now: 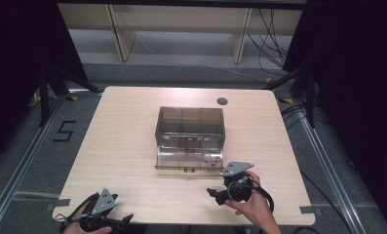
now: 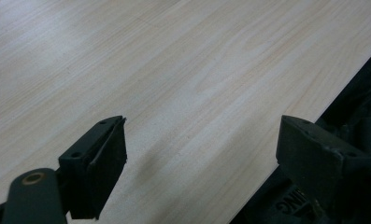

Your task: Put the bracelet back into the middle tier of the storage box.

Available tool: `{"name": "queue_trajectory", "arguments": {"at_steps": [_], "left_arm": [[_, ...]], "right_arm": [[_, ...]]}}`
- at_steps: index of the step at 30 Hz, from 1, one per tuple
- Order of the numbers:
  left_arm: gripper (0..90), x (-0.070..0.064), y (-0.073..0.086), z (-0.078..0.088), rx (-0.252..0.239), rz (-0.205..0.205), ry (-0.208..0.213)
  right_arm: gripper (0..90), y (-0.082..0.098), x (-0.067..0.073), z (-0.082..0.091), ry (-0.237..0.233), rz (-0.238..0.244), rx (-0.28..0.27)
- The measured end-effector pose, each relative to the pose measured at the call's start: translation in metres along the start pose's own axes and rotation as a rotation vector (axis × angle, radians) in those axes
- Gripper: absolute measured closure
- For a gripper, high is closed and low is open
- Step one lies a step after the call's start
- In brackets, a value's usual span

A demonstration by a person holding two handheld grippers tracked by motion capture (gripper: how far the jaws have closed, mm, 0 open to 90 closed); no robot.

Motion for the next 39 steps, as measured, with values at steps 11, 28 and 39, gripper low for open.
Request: {"name": "queue_trajectory", "arguments": {"at_steps": [11, 28, 39], "left_arm": [[16.1, 0.0, 0.0, 0.0, 0.0, -0.001, 0.001], [16.1, 0.0, 0.0, 0.0, 0.0, 0.0, 0.001], [16.1, 0.0, 0.0, 0.0, 0.0, 0.0, -0.001]], "right_arm": [[23.1, 0.009, 0.001, -0.003, 0.003, -0.01, -0.007], [22.8, 0.024, 0.005, -0.005, -0.001, -0.023, -0.017], [22.7, 0.032, 0.01, -0.003, -0.014, -0.003, -0.008]]}}
Point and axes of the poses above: each handheld gripper's, and its own axes: z roughly backward along the jaws, y roughly out of its underside, x roughly to its left, the point moved 10 cm from there along -z, roughly forward along the jaws, and after that the axes turned 7 degrees about x, right-handed, at the moved point
